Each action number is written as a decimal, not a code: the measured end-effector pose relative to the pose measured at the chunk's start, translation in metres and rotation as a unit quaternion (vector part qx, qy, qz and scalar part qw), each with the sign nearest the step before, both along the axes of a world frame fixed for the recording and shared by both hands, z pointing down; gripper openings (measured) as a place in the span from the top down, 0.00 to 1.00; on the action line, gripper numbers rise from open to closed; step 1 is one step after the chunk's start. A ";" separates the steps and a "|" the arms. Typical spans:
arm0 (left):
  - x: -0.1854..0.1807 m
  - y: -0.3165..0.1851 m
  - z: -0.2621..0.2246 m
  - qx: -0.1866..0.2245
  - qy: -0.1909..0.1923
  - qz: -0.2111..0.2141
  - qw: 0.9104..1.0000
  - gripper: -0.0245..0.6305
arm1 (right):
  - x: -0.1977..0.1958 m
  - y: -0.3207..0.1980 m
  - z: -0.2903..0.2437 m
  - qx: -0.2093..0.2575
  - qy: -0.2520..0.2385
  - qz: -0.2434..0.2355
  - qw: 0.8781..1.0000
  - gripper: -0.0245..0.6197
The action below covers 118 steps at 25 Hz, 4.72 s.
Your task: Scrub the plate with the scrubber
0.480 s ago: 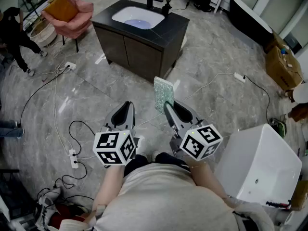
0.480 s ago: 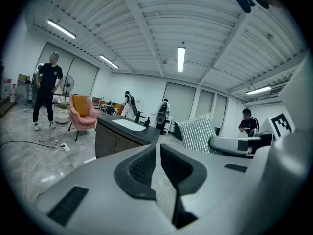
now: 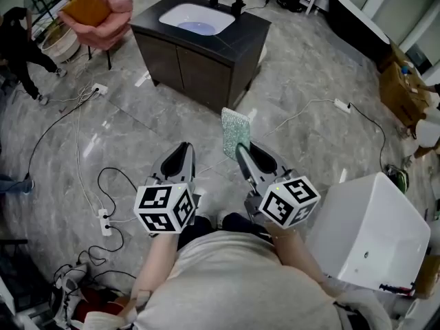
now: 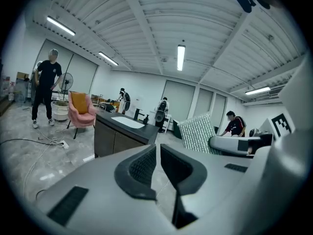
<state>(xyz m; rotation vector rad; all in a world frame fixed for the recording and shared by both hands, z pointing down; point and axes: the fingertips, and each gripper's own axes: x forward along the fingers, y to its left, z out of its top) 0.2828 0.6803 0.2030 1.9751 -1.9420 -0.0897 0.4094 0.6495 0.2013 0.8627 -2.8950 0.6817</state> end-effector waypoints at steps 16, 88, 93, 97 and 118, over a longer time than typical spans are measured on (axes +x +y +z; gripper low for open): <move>0.029 0.011 0.002 0.016 0.002 0.007 1.000 0.90 | 0.031 0.010 -0.001 -0.017 -0.060 -0.024 0.998 0.84; -0.348 -0.481 -0.001 0.031 -0.010 -0.026 0.999 0.89 | -0.338 -0.515 0.003 -0.013 -0.055 -0.059 0.997 0.84; -0.352 -0.502 0.008 0.016 -0.005 -0.032 0.999 0.89 | -0.344 -0.538 0.010 -0.028 -0.059 -0.067 0.996 0.84; -0.353 -0.520 0.015 0.003 0.001 -0.020 1.000 0.89 | -0.342 -0.555 0.020 -0.042 -0.058 -0.060 0.996 0.84; -0.408 -0.706 0.033 -0.037 0.003 0.122 0.992 0.89 | -0.352 -0.677 0.039 -0.058 -0.044 0.140 0.987 0.84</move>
